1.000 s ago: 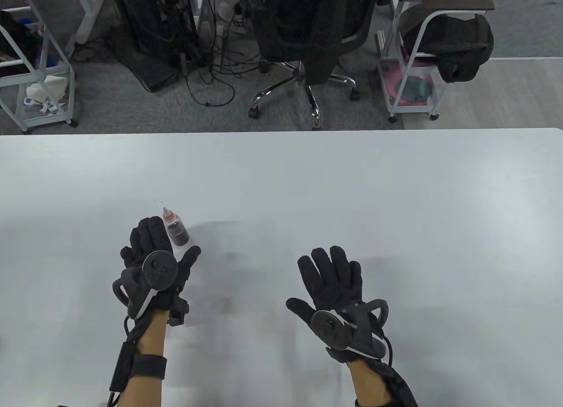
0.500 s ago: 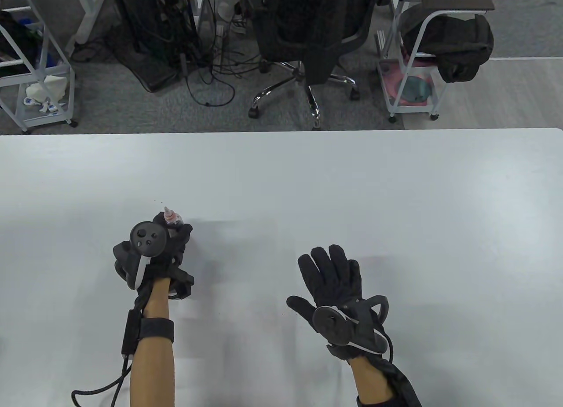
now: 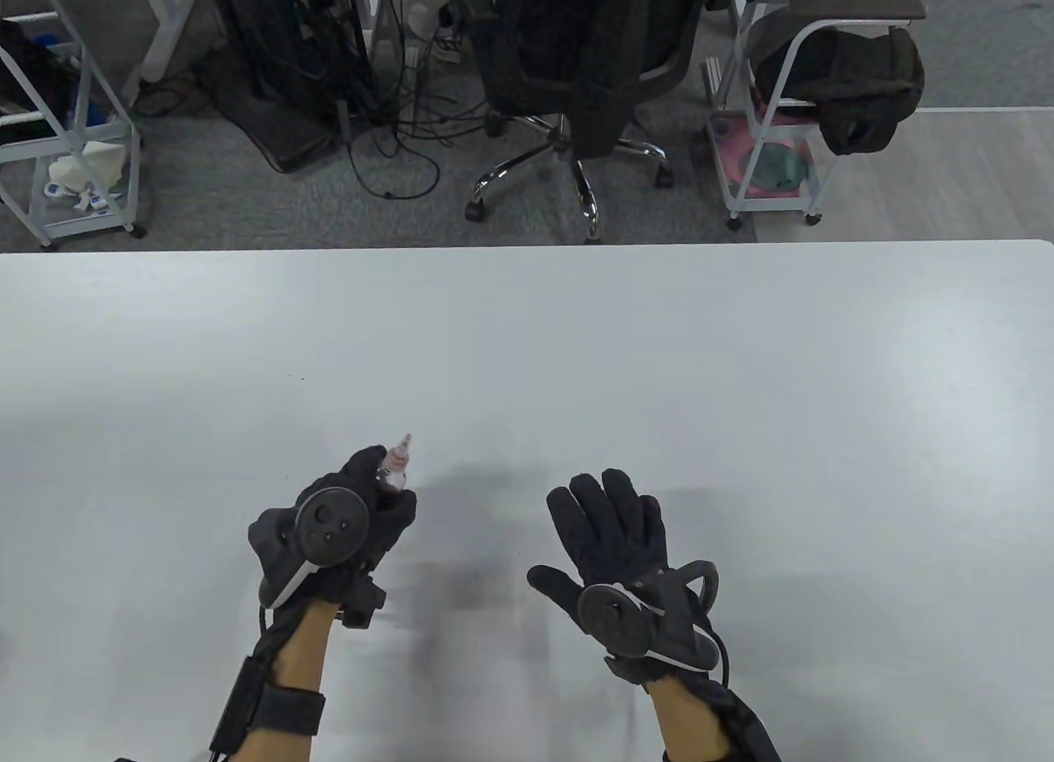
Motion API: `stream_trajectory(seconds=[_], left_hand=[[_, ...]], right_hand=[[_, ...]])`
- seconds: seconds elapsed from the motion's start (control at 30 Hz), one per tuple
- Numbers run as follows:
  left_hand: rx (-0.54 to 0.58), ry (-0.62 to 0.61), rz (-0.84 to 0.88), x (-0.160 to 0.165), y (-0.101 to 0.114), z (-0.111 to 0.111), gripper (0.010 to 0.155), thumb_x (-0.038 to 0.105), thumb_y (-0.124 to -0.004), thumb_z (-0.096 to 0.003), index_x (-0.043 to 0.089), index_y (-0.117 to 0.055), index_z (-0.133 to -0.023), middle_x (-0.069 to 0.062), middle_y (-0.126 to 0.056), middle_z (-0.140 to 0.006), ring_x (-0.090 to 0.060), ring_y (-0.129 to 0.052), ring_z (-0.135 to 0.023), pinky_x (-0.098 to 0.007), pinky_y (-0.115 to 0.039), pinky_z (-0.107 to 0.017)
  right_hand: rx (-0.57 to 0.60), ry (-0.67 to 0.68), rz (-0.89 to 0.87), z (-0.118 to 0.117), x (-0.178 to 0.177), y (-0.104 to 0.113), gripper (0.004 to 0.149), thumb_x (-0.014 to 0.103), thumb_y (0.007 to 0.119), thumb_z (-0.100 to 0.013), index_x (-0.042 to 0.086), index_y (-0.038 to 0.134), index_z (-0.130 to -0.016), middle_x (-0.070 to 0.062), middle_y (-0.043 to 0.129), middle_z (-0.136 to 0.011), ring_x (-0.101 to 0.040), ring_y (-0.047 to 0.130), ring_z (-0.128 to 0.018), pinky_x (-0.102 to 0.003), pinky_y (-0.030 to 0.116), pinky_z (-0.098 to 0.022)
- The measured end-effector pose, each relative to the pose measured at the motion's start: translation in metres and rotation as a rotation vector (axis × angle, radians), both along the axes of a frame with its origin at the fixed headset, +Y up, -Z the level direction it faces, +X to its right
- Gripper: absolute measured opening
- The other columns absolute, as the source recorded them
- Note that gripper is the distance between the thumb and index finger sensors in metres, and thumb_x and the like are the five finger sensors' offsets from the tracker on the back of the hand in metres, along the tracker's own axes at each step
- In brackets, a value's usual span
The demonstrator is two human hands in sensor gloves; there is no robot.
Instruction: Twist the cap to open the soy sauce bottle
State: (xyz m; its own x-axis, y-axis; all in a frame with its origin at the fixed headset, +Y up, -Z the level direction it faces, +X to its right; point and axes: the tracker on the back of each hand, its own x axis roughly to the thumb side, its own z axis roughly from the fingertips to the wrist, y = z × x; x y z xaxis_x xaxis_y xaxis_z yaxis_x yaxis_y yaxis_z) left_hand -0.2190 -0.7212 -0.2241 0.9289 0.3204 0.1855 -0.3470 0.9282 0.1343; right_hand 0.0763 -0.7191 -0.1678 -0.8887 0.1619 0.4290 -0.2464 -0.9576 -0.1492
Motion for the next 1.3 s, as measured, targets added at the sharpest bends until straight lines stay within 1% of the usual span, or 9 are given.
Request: stream_trajectory(seconds=[0.2,0.43,0.53,0.67,0.97,1.1,1.17,1.2,1.3], left_hand=[[0.046,-0.143,-0.046,0.037,-0.001,0.034,0.063,0.055,-0.089,-0.0470,0.023,-0.069,-0.097,0.007,-0.095,-0.078,-0.024,-0.105,-0.059,-0.047,-0.086,-0.048],[0.035,-0.255,-0.082,0.067,-0.010,0.051,0.063,0.056,-0.089,-0.0469,0.024,-0.069,-0.098,0.008,-0.094,-0.078,-0.022,-0.106,-0.059,-0.045,-0.087,-0.047],[0.052,-0.284,-0.098,0.076,-0.009,0.058,0.063,0.056,-0.089,-0.0469,0.024,-0.069,-0.098,0.008,-0.094,-0.079,-0.022,-0.106,-0.059,-0.045,-0.087,-0.047],[0.069,-0.322,-0.141,0.081,-0.008,0.063,0.063,0.056,-0.089,-0.0465,0.024,-0.070,-0.098,0.008,-0.095,-0.078,-0.022,-0.106,-0.059,-0.045,-0.087,-0.046],[0.052,-0.376,-0.143,0.080,-0.013,0.060,0.064,0.056,-0.090,-0.0464,0.023,-0.070,-0.098,0.007,-0.095,-0.078,-0.022,-0.106,-0.057,-0.045,-0.087,-0.045],[0.026,-0.381,-0.119,0.079,-0.016,0.056,0.065,0.056,-0.089,-0.0466,0.023,-0.070,-0.098,0.007,-0.095,-0.078,-0.022,-0.106,-0.057,-0.044,-0.088,-0.045],[0.030,-0.390,-0.081,0.077,-0.015,0.054,0.065,0.057,-0.088,-0.0467,0.024,-0.069,-0.099,0.008,-0.094,-0.078,-0.021,-0.106,-0.057,-0.044,-0.088,-0.045],[0.021,-0.386,-0.044,0.076,-0.014,0.054,0.065,0.057,-0.088,-0.0467,0.023,-0.068,-0.099,0.008,-0.094,-0.079,-0.021,-0.106,-0.058,-0.044,-0.087,-0.046],[0.032,-0.390,-0.030,0.075,-0.012,0.057,0.065,0.057,-0.088,-0.0468,0.023,-0.068,-0.099,0.008,-0.094,-0.079,-0.021,-0.106,-0.058,-0.044,-0.088,-0.046]], right_hand=[[0.013,0.048,-0.161,0.007,-0.007,0.002,0.083,0.068,0.059,-0.058,0.024,0.028,-0.121,-0.017,0.045,-0.125,-0.052,0.047,-0.116,-0.069,0.050,-0.075],[0.062,0.052,-0.401,0.018,-0.017,0.007,0.075,0.066,0.064,-0.057,0.030,0.038,-0.118,-0.008,0.067,-0.114,-0.039,0.072,-0.106,-0.062,0.060,-0.074],[0.076,0.063,-0.401,0.022,-0.023,0.009,0.068,0.064,0.067,-0.058,0.029,0.050,-0.114,-0.002,0.078,-0.103,-0.031,0.087,-0.093,-0.057,0.066,-0.072],[0.115,0.032,-0.333,0.021,-0.023,0.011,0.042,0.049,0.074,-0.059,0.032,0.070,-0.098,0.002,0.084,-0.092,-0.025,0.094,-0.080,-0.055,0.070,-0.069],[-0.048,0.140,-0.248,0.010,-0.025,0.008,0.047,0.048,0.067,-0.063,0.026,0.067,-0.105,0.000,0.088,-0.090,-0.026,0.096,-0.079,-0.055,0.071,-0.070],[-0.005,0.214,-0.144,0.014,-0.029,0.014,0.047,0.038,0.076,-0.061,0.032,0.061,-0.105,-0.004,0.075,-0.106,-0.033,0.084,-0.097,-0.060,0.064,-0.074],[0.102,0.221,-0.127,0.022,-0.032,0.016,0.045,0.029,0.083,-0.059,0.036,0.065,-0.100,0.001,0.068,-0.113,-0.030,0.079,-0.104,-0.059,0.063,-0.076],[0.145,0.208,-0.118,0.025,-0.033,0.016,0.047,0.030,0.082,-0.060,0.036,0.063,-0.102,0.001,0.067,-0.113,-0.030,0.078,-0.105,-0.059,0.063,-0.076],[0.131,0.188,-0.206,0.027,-0.032,0.014,0.067,0.057,0.068,-0.061,0.031,0.042,-0.117,-0.010,0.055,-0.121,-0.038,0.070,-0.109,-0.062,0.059,-0.076]])
